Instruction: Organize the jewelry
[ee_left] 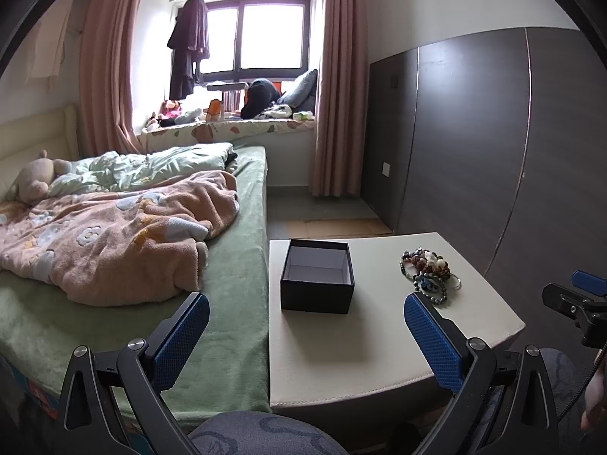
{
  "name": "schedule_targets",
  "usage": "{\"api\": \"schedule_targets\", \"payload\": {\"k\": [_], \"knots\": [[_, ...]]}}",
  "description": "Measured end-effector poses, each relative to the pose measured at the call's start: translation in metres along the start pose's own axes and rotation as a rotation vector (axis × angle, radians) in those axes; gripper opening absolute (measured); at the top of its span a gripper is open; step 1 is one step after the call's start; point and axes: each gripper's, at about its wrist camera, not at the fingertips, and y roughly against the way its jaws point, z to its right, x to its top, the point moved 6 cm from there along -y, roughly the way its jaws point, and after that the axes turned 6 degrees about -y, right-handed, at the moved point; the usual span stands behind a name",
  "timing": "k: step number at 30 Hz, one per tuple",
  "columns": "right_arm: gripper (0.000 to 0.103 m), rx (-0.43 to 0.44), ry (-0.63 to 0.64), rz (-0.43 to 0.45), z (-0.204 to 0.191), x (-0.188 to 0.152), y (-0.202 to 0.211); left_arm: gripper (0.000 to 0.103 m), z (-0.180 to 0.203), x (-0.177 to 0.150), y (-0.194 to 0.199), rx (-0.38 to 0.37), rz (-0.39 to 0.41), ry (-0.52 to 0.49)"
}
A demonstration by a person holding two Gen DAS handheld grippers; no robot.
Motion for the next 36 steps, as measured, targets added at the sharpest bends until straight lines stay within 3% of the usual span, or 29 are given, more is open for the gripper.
{"api": "schedule_targets", "payload": {"k": [24, 31, 36], "knots": [[0.103, -0.009, 0.002, -0.014, 0.001, 0.001, 0.002, 0.103, -0.004, 0.001, 0.002, -0.002, 0.004, 0.013], [0.103, 0.025, -0.013, -0.060, 0.004, 0.015, 0.009, 0.103, -0.011, 0.011, -0.002, -0.056, -0.047, 0.078], [0.103, 0.072, -0.058, -0.093, 0.011, 0.043, 0.018, 0.103, -0.003, 0.033, 0.007, -0.105, -0.051, 0.098]]}}
